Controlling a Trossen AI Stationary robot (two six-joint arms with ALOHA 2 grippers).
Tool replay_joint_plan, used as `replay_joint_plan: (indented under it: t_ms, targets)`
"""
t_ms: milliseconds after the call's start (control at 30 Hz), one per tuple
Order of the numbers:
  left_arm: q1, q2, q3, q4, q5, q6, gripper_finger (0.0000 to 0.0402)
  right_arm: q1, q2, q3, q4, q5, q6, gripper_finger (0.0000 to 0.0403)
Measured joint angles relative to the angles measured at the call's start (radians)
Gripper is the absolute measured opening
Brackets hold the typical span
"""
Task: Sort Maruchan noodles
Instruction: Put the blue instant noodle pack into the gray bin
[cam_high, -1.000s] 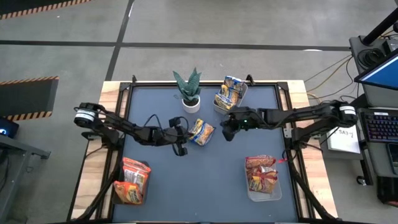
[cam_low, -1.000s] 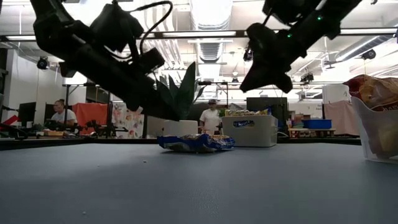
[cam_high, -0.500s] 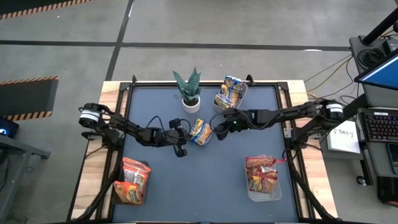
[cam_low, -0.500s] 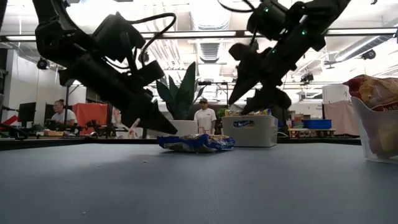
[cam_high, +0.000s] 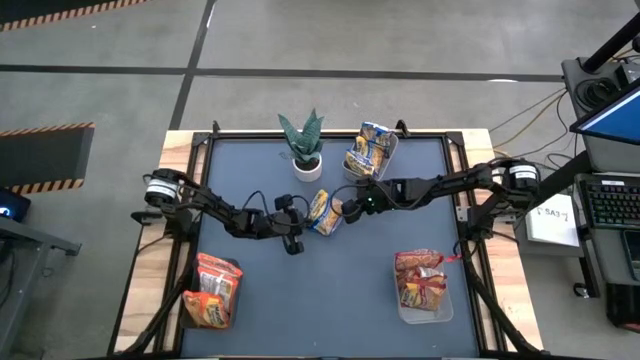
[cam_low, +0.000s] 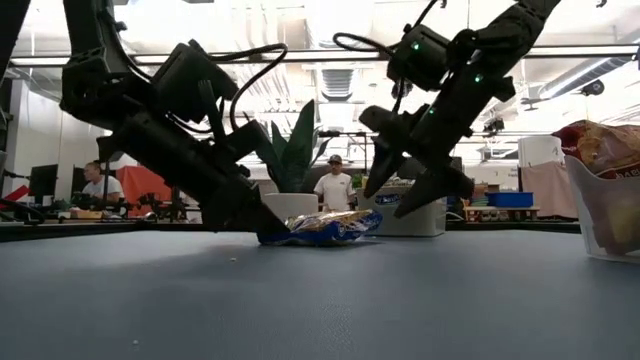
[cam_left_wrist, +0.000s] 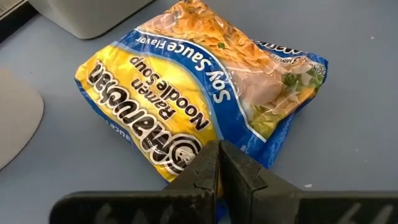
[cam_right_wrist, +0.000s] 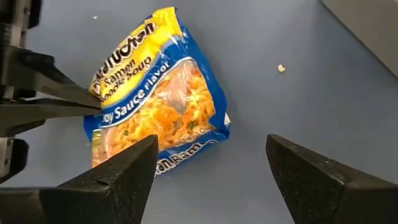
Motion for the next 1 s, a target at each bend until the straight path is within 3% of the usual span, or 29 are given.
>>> replay_joint_plan:
  t_ms: [1000]
  targets:
    - [0.006,0.022,-0.002,0.015,0.002,0.002,0.0000,-0.001,0.166,0.033,0.263,-0.009,-0.031,0.0269]
